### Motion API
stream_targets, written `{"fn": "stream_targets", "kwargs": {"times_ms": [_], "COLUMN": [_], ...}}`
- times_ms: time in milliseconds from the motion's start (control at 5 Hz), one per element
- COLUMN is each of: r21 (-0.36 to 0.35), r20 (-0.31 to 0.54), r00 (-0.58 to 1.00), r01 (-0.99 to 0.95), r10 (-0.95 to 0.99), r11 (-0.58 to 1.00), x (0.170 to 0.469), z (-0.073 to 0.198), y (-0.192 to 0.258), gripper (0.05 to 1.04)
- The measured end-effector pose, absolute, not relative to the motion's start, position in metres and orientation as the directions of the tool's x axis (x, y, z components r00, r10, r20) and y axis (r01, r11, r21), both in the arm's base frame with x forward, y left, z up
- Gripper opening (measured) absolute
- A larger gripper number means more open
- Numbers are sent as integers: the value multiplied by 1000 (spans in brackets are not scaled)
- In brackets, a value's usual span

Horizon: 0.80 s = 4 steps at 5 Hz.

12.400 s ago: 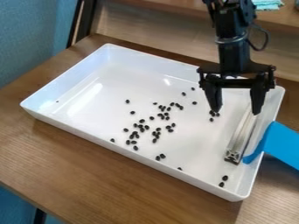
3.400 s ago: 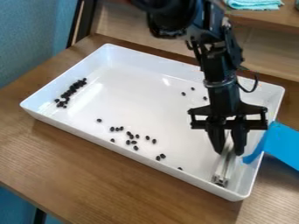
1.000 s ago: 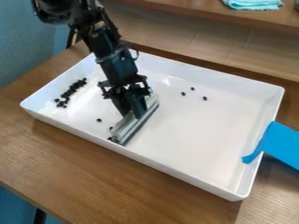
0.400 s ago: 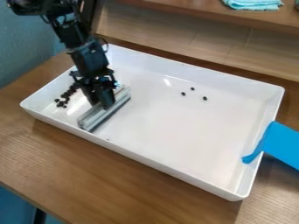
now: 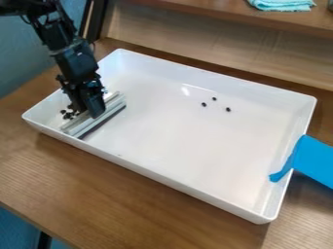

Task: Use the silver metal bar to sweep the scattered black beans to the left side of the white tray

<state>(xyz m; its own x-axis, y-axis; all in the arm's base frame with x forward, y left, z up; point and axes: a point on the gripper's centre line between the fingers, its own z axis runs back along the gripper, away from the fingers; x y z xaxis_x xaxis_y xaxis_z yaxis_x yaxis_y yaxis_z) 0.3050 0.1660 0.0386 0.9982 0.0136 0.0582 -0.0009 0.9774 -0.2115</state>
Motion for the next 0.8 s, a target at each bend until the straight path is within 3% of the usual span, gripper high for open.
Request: {"fn": "stream_targets", "kwargs": {"times_ms": [400,800], "r21": [-267,-339], "r20": [-16,-90], "r00": [997,990], "r01": [-79,-137], "r10": [77,113], "r11": [960,931], "x": [298,334], "z": [47,83], "y": [170,78], "gripper": [333,333]}}
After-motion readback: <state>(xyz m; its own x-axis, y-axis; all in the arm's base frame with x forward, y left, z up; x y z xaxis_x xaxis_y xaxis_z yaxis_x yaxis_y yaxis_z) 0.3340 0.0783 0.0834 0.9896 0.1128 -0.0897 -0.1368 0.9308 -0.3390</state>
